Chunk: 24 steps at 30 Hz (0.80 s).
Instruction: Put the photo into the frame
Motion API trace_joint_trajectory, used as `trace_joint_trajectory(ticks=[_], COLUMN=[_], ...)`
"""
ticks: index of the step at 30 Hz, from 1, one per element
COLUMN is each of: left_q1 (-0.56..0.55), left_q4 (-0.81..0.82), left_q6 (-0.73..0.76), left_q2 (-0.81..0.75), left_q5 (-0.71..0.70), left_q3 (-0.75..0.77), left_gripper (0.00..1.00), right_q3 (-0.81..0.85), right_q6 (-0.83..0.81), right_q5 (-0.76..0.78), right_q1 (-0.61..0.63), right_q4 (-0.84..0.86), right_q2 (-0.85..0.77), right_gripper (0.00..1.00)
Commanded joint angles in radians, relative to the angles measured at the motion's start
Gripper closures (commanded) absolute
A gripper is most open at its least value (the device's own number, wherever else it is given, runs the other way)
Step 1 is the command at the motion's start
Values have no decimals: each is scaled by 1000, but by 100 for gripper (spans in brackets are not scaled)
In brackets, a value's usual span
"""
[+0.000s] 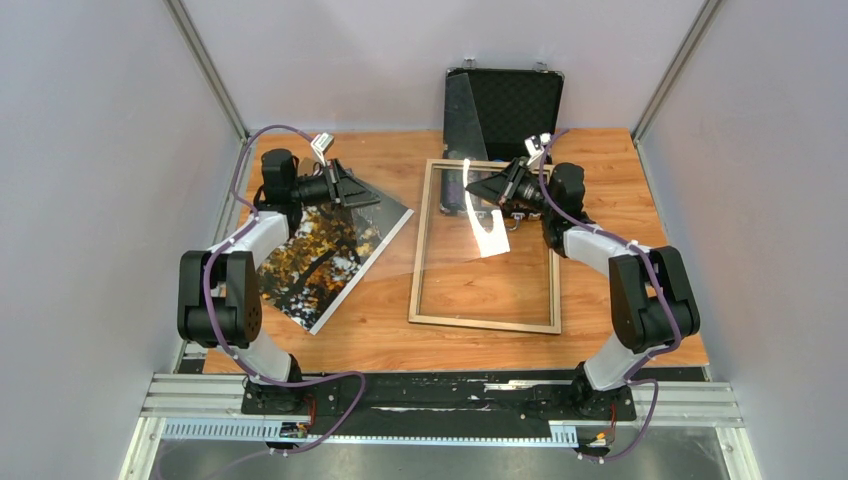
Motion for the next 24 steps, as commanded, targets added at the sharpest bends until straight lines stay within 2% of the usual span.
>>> trace_joint_trajectory(ticks=[1, 8, 11, 12, 14, 18, 24], left_q1=[-8, -18, -20, -20, -19, -19, -22], left_q4=[65, 68, 69, 71, 73, 77, 57], left_q6=[-16, -16, -15, -13, -12, -14, -16], left_q2=[-12, 10, 19, 24, 31, 42, 42], left_q5=[-5, -10, -9, -9, -3, 3, 20], left_q3=[41, 52, 58, 58, 64, 71, 71], left_gripper=[78, 86, 100, 100, 100, 100, 100], right_q3=[-4, -9, -14, -17, -20, -21, -24], right_q6=[-32, -39, -51, -58, -74, -121, -187], right_q5=[26, 31, 38, 41, 48, 71, 103], right_q1=[10, 15, 16, 16, 17, 13, -7], right_q4=[35, 31, 22, 19, 7, -57, -126], right_q2=[-36, -39, -44, -47, -58, -88, -129], right_gripper=[100, 100, 98, 95, 85, 55, 31])
